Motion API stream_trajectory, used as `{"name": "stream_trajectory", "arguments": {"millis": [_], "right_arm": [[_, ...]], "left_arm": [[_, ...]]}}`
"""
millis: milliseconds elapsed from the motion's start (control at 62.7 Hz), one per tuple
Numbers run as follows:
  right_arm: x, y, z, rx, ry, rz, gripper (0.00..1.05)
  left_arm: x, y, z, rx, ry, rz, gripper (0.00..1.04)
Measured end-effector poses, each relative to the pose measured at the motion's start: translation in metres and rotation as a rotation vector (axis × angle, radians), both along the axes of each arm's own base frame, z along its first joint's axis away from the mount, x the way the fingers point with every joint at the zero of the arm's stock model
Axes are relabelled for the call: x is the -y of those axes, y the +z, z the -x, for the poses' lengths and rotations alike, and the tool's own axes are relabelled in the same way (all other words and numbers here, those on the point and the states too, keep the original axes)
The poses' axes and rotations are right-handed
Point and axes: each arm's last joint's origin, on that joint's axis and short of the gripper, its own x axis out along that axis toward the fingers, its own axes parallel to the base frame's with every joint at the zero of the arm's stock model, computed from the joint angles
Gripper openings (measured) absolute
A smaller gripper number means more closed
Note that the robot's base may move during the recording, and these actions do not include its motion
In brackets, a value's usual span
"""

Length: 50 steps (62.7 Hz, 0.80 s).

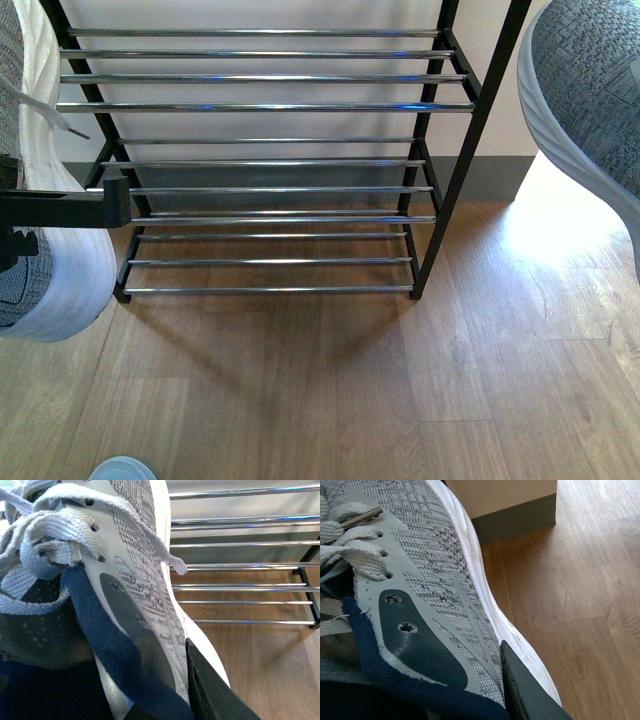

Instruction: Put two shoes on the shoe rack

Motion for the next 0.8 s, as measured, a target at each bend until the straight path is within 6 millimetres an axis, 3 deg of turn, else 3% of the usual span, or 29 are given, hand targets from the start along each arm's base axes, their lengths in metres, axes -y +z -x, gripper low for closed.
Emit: {"name": "stream_trajectory", "arguments": {"millis": [798], "right_arm": [[0.0003,-0.0007,0.0004,-0.003,-0.006,0.002,0.01]], "left_arm": [[0.0003,-0.0005,0.0003,-0.003,-0.006,0.002,0.02]]}}
